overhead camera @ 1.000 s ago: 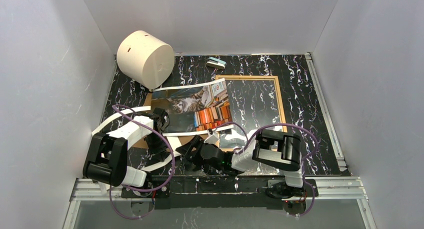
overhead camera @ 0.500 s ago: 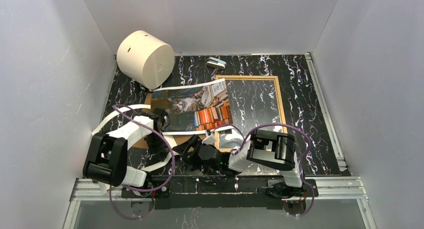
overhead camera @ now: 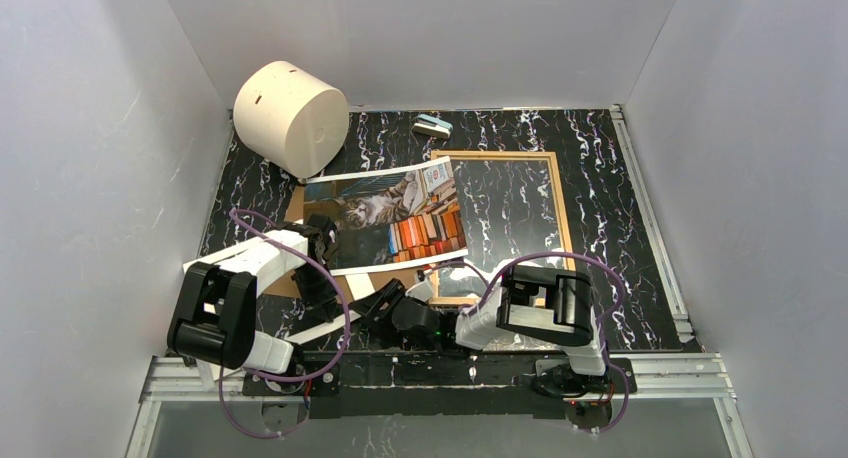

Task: Put the photo into the frame
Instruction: Pick up the photo frame item at the center of the board.

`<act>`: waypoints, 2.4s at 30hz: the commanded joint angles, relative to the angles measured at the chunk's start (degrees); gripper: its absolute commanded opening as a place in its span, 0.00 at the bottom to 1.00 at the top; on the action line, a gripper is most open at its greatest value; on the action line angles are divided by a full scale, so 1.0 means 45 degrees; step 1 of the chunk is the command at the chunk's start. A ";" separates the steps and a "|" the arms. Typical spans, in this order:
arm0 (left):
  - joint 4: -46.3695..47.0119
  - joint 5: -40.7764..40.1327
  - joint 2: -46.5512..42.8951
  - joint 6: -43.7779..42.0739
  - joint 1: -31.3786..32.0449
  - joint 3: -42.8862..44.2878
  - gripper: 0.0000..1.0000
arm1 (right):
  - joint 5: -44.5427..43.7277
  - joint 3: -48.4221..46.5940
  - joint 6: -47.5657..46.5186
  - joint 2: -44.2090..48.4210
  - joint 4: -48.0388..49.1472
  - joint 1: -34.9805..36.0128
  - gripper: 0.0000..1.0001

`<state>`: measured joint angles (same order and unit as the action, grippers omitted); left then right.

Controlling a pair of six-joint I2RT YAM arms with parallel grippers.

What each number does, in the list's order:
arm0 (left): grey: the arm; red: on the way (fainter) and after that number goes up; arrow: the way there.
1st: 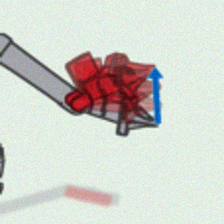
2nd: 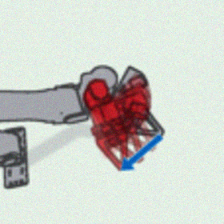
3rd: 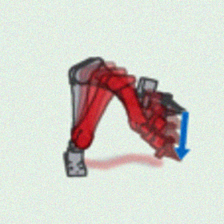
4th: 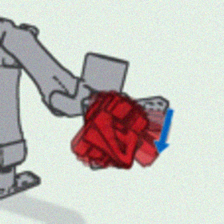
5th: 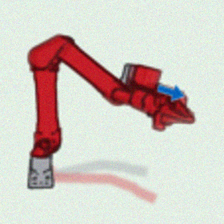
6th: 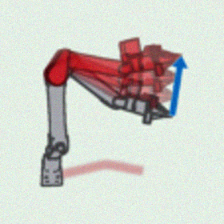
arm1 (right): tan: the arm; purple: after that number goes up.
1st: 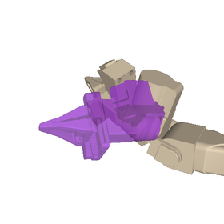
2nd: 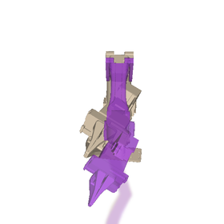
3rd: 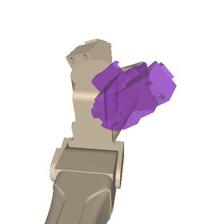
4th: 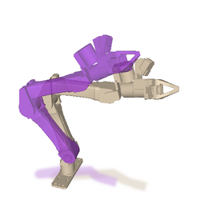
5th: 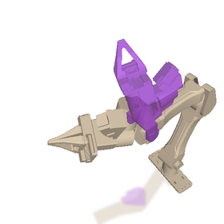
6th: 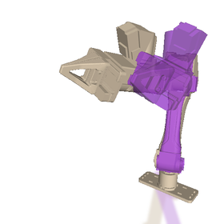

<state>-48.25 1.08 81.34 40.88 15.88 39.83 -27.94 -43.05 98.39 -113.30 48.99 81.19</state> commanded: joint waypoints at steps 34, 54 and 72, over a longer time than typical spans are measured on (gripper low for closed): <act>-0.0154 0.0056 0.0034 -0.0255 0.0042 0.0090 0.01 | -0.1173 0.0165 -0.3381 -0.1401 0.4303 -0.0849 0.46; -0.1436 -0.1139 -0.0973 -0.0362 0.0030 0.1465 0.04 | 0.0239 0.0163 -0.2323 -0.0743 0.2438 -0.1274 0.01; -0.0961 -0.1052 -0.1055 -0.0810 0.0027 0.5198 0.30 | 0.0361 -0.2026 -0.2479 0.5223 -1.2879 -0.1474 0.01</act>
<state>-53.58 -3.86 74.78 38.24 15.88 58.76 -23.00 -48.05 85.41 -93.34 15.57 74.91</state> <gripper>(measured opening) 0.286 0.033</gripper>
